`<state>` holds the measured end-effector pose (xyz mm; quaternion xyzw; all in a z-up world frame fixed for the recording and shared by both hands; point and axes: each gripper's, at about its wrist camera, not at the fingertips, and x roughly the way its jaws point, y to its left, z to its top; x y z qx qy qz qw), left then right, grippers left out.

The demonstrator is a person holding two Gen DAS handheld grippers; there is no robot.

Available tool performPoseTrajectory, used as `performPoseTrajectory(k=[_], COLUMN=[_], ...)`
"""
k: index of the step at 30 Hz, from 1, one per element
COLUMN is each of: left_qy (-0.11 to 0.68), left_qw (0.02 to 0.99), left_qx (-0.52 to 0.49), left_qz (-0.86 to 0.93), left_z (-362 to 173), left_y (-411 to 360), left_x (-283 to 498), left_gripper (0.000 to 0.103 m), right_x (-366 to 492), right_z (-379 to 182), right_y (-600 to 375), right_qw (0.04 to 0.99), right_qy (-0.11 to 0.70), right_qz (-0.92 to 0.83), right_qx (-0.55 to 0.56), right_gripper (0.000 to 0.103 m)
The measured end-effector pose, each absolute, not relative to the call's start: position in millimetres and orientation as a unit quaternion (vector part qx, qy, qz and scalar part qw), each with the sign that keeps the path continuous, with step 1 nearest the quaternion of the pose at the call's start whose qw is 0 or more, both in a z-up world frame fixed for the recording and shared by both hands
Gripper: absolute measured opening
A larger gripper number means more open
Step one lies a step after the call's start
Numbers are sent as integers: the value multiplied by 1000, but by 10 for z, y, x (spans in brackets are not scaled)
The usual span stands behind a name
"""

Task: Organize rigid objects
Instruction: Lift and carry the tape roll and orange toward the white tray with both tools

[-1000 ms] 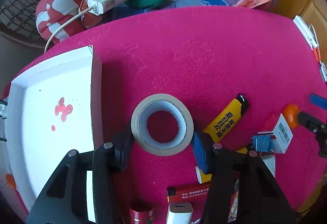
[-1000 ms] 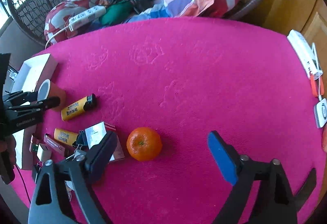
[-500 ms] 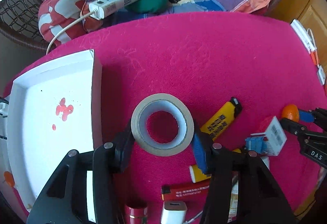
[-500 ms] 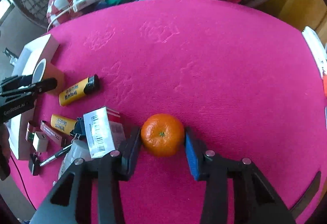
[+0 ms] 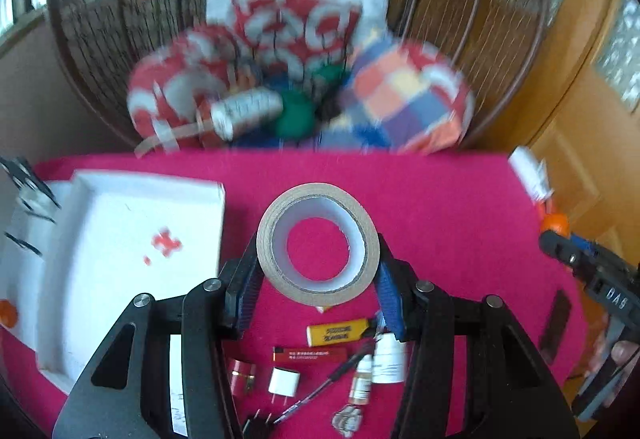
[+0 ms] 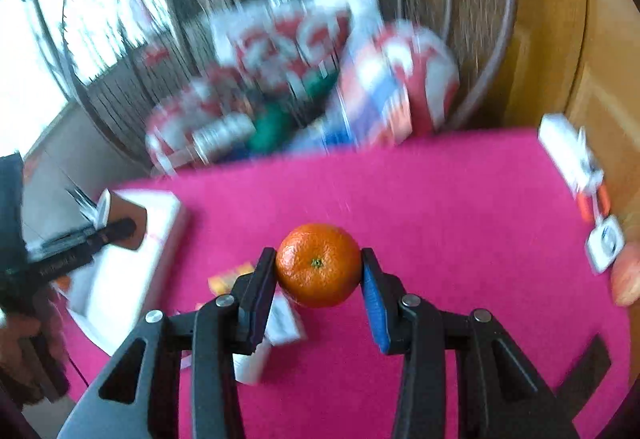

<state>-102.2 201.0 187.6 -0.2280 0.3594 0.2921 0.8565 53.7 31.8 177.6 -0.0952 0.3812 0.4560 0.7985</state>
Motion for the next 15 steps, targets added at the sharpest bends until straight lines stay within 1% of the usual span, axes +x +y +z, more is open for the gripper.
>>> performPoseTrajectory(k=[2,7,10,15], left_qy=[331,289,265,235], left_qw=[870,882,886,888], left_qx=[-208,-169,-148,-116], left_qz=[301,332,351,378], left_z=[2187,2721,3000,3277], left_y=[1934,1764,1644,1531], left_x=[-1145,-1403,-1596,-1884], left_gripper=[50,50,50,51], right_x=[449,153,1,-241], right_z=[2101,2841,3142,3393], right_y=[260,163,80,71], right_qw=[807,819,817,806], right_qy=[342,245,204,160], right_qz=[476,518,540,570], right_qx=[-77,-26,5,21], right_gripper=[41,41,41,41])
